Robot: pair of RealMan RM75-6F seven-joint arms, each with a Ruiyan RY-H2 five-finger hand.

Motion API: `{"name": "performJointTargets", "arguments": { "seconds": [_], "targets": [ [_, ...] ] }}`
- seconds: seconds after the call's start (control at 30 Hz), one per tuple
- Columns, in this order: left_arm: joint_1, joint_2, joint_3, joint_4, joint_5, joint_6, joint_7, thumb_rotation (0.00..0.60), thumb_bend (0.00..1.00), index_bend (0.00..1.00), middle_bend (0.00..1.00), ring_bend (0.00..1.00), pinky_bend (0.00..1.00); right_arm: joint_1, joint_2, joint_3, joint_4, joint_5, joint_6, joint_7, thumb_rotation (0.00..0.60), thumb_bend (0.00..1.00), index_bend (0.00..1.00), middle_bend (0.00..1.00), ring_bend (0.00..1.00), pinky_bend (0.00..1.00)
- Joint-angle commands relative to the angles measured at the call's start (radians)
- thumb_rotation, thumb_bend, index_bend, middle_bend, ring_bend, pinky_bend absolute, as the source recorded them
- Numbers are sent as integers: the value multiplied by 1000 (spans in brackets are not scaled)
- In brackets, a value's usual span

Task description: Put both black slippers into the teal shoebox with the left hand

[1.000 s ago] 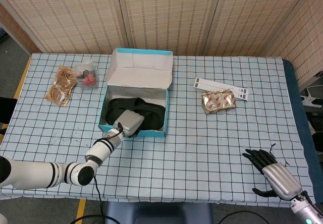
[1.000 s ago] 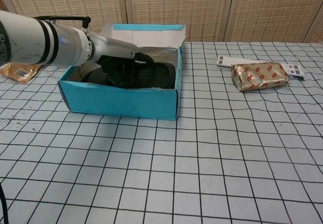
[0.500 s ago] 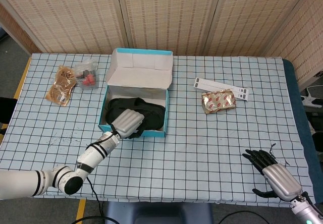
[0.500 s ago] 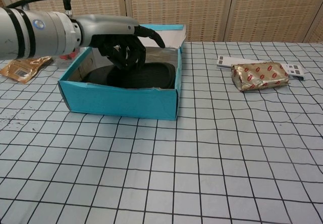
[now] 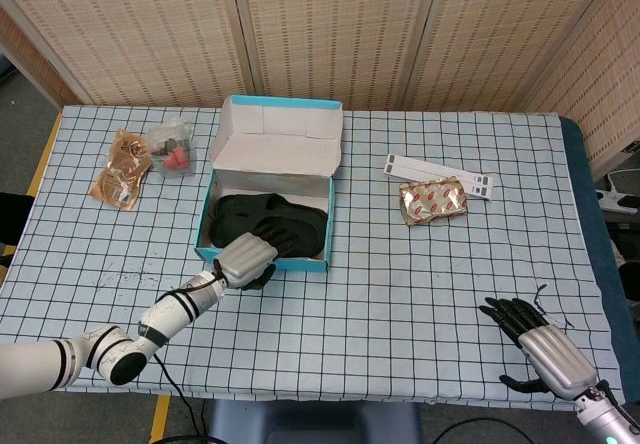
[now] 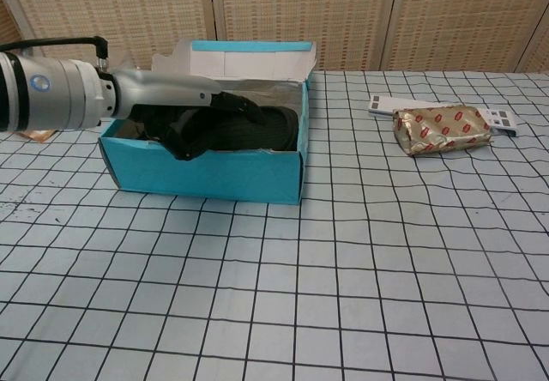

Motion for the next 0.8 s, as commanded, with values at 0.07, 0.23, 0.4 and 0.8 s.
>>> {"name": "performJointTargets", "arguments": {
  "seconds": [0.07, 0.23, 0.4, 0.8],
  "targets": [
    [8, -1, 15, 11, -13, 3, 41, 600, 759, 17, 0, 0, 40, -1, 0, 1, -2, 2, 1, -3, 600, 75, 0, 0, 0, 0],
    [1, -22, 24, 42, -42, -42, 47, 600, 757, 0, 0, 0, 21, -1, -3, 0, -4, 4, -3, -11, 600, 74, 0, 0, 0, 0],
    [-11, -74, 31, 109, -63, -92, 48, 600, 757, 0, 0, 0, 2, 2, -6, 0, -4, 6, -13, -15, 600, 74, 0, 0, 0, 0],
    [-52, -170, 30, 245, -93, -190, 45, 600, 763, 0, 0, 0, 0, 7, -9, 3, -3, 14, -21, -14, 600, 75, 0, 0, 0, 0]
  ]
}}
